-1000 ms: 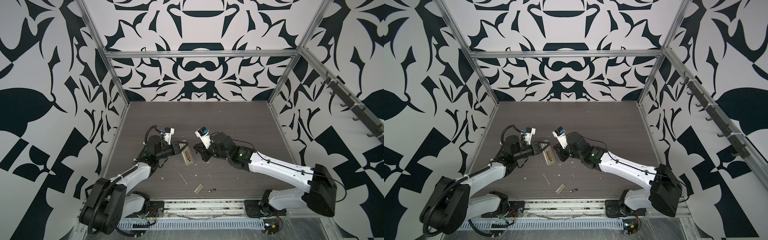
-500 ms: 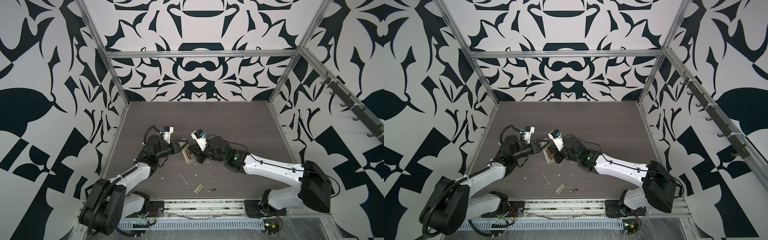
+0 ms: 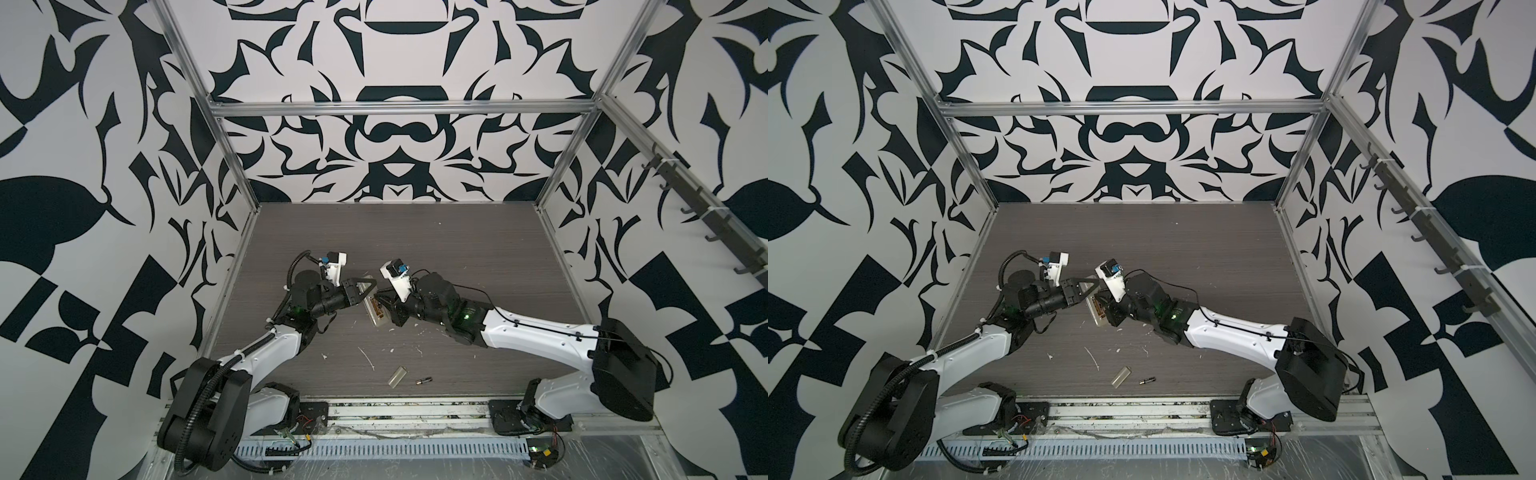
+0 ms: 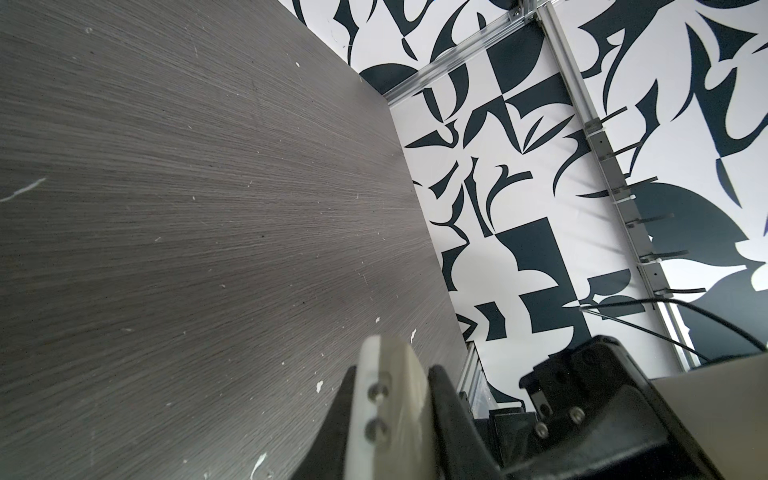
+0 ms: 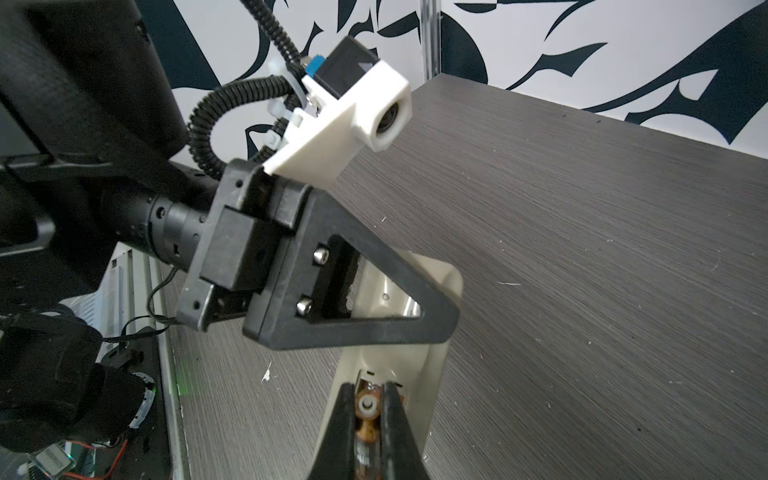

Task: Load the batteries into the remote control
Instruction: 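Insert the battery into the open compartment beside the orange battery with right gripper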

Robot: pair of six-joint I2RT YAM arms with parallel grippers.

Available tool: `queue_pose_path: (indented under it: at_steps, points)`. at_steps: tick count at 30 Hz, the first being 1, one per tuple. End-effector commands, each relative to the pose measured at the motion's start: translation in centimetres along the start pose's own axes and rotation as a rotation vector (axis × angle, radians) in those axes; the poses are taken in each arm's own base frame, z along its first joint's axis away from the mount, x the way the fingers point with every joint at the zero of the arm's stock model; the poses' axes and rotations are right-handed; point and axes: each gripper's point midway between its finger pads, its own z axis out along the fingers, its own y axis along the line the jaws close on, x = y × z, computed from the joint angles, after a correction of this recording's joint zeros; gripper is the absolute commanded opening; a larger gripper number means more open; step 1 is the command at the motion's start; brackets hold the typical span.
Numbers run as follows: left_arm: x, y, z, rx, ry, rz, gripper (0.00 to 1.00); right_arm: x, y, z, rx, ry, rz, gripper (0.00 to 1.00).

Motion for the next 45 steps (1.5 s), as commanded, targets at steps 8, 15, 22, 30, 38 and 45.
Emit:
queue_pose_path:
  at_steps: [8,15,22,30,38,45]
  points:
    - [-0.8,-1.5,-0.2,0.042,-0.025,0.032,0.00,-0.7,0.0,0.2,0.007,-0.041,-0.025,0.00]
    - [-0.8,-1.7,-0.3,0.046,-0.029,0.034,0.00,-0.1,-0.2,0.5,0.013,-0.029,-0.022,0.00]
    - [-0.8,-1.9,-0.4,0.048,-0.029,0.037,0.00,0.4,-0.3,0.7,0.015,-0.009,-0.025,0.00]
    - [-0.8,-1.9,-0.4,0.048,-0.028,0.039,0.00,0.9,-0.4,0.9,0.017,0.010,-0.036,0.01]
    - [-0.9,-1.9,-0.3,0.052,-0.031,0.041,0.00,0.9,-0.9,0.9,0.049,0.012,-0.033,0.12]
    - [-0.7,-1.8,-0.2,0.052,-0.020,0.038,0.00,0.8,-1.2,0.9,0.065,0.014,-0.031,0.22]
